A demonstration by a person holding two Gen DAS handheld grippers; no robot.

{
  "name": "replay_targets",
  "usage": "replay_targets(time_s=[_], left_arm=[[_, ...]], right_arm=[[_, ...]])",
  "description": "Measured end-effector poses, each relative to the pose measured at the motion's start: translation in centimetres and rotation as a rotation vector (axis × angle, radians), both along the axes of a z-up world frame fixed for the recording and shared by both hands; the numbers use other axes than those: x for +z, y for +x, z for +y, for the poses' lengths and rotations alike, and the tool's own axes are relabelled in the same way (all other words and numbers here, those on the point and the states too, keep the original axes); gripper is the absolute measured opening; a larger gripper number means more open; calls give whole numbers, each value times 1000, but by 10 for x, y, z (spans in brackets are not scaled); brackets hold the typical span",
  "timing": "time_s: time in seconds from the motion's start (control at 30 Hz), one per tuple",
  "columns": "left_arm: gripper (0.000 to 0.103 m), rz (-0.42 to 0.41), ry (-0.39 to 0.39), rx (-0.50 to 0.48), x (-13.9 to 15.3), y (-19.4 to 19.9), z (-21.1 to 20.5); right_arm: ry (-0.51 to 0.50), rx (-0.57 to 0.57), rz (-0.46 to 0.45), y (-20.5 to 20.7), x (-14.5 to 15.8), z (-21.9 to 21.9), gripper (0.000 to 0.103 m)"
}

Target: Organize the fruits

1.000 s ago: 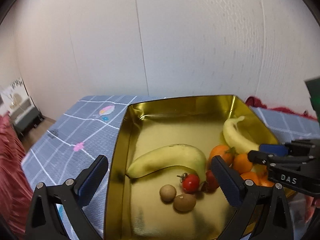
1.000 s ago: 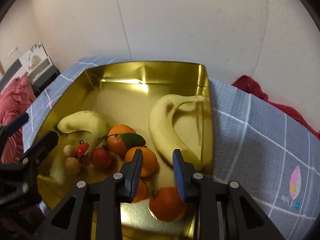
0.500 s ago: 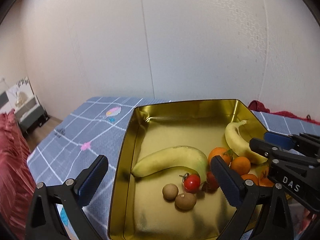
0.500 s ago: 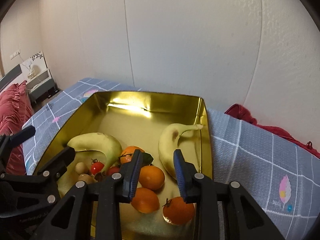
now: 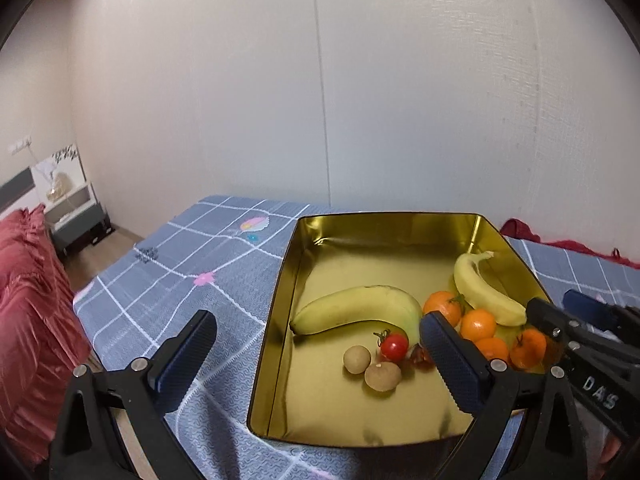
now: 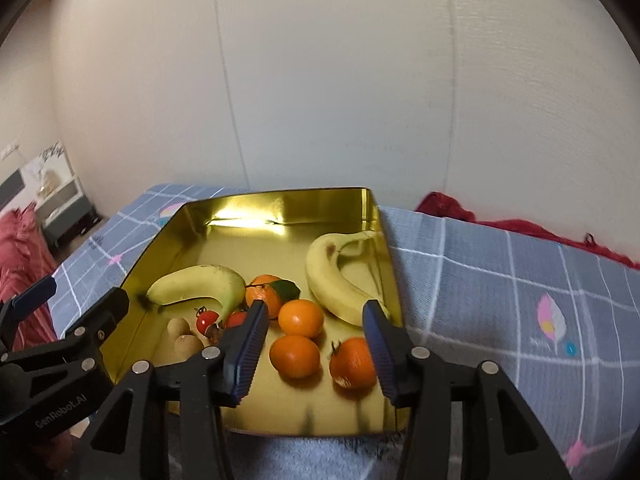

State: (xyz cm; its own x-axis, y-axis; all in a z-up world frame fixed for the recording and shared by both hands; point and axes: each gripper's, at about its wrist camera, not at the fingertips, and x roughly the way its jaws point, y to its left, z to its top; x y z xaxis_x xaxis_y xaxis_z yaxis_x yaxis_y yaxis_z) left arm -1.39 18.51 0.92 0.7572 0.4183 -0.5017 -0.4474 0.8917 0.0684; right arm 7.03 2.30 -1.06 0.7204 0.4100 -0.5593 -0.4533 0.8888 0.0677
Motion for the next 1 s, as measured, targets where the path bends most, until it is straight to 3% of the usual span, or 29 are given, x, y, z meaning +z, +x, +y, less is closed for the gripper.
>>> replay_targets(time_s=[0.17, 0.5, 1.0], left_arm=[[103, -20, 35, -1, 1, -6, -4], [103, 6, -3, 0, -4, 3, 0], [103, 6, 2, -1, -5, 4, -3]], right_arm=[[7, -23, -37, -10, 3, -6, 53], [-5, 2, -38, -10, 0, 2, 54], [-6, 5, -25, -7, -2, 2, 54]])
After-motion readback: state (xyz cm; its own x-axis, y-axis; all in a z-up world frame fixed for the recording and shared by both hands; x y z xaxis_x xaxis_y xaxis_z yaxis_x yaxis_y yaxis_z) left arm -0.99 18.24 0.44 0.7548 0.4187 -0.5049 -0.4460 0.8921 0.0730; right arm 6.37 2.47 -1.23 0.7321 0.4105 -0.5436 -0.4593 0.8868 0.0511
